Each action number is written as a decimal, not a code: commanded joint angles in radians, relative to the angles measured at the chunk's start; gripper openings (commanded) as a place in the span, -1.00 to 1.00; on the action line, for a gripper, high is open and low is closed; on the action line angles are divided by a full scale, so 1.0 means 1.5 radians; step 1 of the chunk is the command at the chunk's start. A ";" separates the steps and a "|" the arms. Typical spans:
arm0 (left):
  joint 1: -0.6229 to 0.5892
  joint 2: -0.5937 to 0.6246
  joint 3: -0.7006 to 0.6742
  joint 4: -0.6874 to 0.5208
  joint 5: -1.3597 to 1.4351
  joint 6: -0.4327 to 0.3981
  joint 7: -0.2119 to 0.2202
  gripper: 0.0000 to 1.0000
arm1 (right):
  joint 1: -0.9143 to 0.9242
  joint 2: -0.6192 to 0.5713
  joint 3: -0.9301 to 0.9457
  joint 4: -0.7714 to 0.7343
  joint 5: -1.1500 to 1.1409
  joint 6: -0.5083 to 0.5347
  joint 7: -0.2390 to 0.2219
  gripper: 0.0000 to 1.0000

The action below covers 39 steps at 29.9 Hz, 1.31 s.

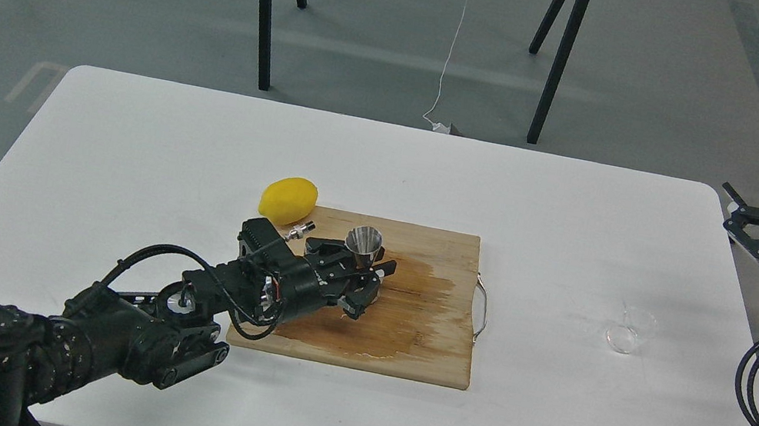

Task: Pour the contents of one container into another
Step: 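Set the jigger upright on the board and open the left gripper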

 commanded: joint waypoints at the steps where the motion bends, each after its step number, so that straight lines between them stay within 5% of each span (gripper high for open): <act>1: 0.001 0.000 0.000 -0.004 0.000 0.000 0.000 -0.19 | 0.000 -0.003 0.001 0.001 0.002 0.000 0.000 0.97; 4: 0.001 0.000 0.000 -0.004 0.000 0.000 0.000 -0.01 | 0.000 -0.003 0.001 0.001 0.002 0.000 0.000 0.97; 8: 0.002 0.000 0.000 -0.009 -0.001 0.000 0.000 0.74 | 0.000 -0.003 0.001 0.001 0.003 0.000 0.001 0.97; 18: 0.006 0.000 0.000 -0.018 -0.001 0.000 0.000 0.95 | -0.001 -0.002 0.004 0.001 0.004 0.000 0.001 0.97; 39: 0.040 0.027 -0.004 -0.032 -0.003 0.000 0.000 0.96 | 0.000 0.002 0.016 0.003 0.004 0.000 0.001 0.97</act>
